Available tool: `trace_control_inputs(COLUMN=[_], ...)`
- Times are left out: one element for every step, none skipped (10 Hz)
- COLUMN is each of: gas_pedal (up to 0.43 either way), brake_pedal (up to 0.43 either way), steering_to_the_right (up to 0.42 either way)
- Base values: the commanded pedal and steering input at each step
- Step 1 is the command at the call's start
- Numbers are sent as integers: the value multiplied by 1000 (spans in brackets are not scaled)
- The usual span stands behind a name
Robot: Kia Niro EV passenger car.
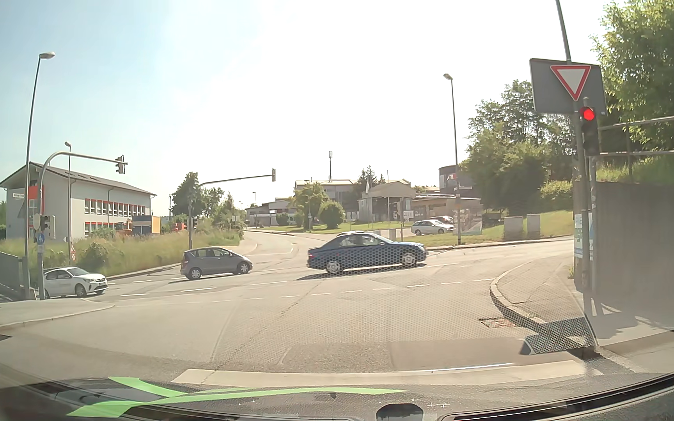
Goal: Follow the waypoints while adhering to traffic rules and regulations
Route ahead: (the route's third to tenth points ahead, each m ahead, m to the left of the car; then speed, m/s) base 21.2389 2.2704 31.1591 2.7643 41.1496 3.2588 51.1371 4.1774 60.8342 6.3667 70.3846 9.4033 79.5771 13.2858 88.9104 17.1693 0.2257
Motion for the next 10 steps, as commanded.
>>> trace_control_inputs(gas_pedal=[0,0,0,0,0,0,0,0,0,0], brake_pedal=[220,226,220,213,213,220,220,220,220,220], steering_to_the_right=[-4,-4,-4,-4,-4,-3,0,0,0,0])
